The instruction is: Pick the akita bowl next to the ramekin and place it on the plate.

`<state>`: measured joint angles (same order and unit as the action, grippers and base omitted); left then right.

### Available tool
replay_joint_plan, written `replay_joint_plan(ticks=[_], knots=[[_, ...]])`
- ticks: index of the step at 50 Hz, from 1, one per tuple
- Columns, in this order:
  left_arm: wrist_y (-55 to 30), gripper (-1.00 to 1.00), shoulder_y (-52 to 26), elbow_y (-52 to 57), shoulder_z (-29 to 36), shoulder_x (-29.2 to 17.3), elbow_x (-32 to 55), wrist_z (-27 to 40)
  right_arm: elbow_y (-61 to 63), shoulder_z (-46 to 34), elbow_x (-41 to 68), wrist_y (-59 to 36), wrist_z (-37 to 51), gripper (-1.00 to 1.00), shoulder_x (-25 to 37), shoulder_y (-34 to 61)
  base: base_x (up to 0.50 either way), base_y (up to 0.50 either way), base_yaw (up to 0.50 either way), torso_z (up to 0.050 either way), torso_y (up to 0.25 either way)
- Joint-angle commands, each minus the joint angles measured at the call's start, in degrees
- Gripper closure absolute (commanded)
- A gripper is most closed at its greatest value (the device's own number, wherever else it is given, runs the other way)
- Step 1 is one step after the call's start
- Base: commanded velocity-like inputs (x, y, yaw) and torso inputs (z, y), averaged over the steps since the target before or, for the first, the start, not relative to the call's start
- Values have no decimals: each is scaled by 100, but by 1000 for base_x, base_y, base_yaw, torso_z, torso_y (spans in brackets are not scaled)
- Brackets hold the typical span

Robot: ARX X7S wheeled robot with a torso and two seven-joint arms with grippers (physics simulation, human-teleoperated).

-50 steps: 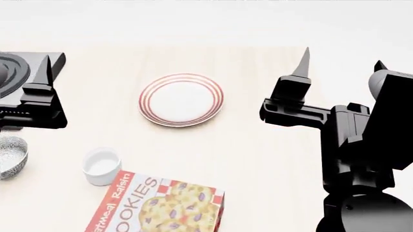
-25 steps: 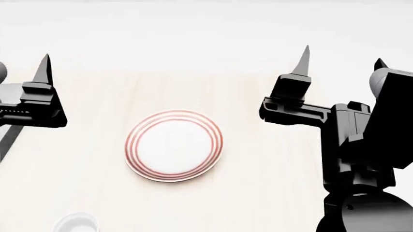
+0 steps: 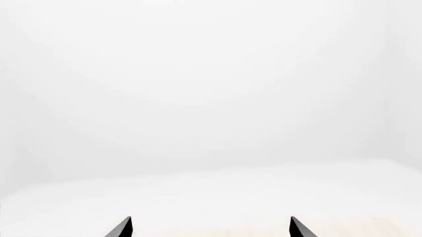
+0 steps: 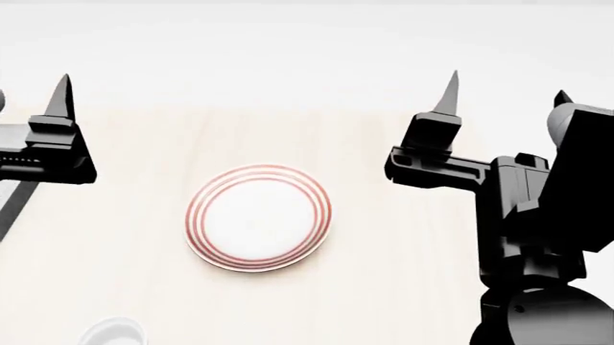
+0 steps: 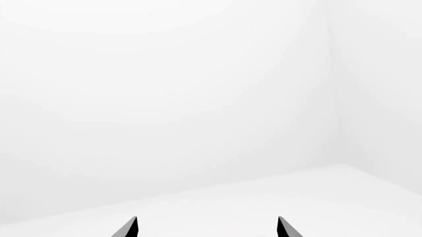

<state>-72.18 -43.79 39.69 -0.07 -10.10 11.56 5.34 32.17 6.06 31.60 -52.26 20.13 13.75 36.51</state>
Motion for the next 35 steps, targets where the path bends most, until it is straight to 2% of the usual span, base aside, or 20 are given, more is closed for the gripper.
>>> replay_joint_plan(ticks=[1, 8, 16, 22, 35], knots=[[-233, -100, -485, -78, -27, -20, 34, 55, -55, 0, 56, -25, 40, -100, -6, -5, 0, 0, 0, 0, 0], [-667, -100, -1740, -860, 13, -90, -104, 225, -74, -7, 71, 9, 44, -100, 3, -7, 0, 0, 0, 0, 0], [-282, -100, -3009, -2647, 304, -303, -317, 226, -79, -10, 88, 41, 61, -100, 11, -16, 0, 0, 0, 0, 0], [-32, -100, -3354, -3653, 93, -338, -523, 486, -64, -8, 119, 37, 79, -100, 17, -10, 0, 0, 0, 0, 0], [-9, -100, -3831, -4846, -145, -220, -793, 1005, -63, -7, 179, 27, 108, -100, 40, 8, 0, 0, 0, 0, 0]])
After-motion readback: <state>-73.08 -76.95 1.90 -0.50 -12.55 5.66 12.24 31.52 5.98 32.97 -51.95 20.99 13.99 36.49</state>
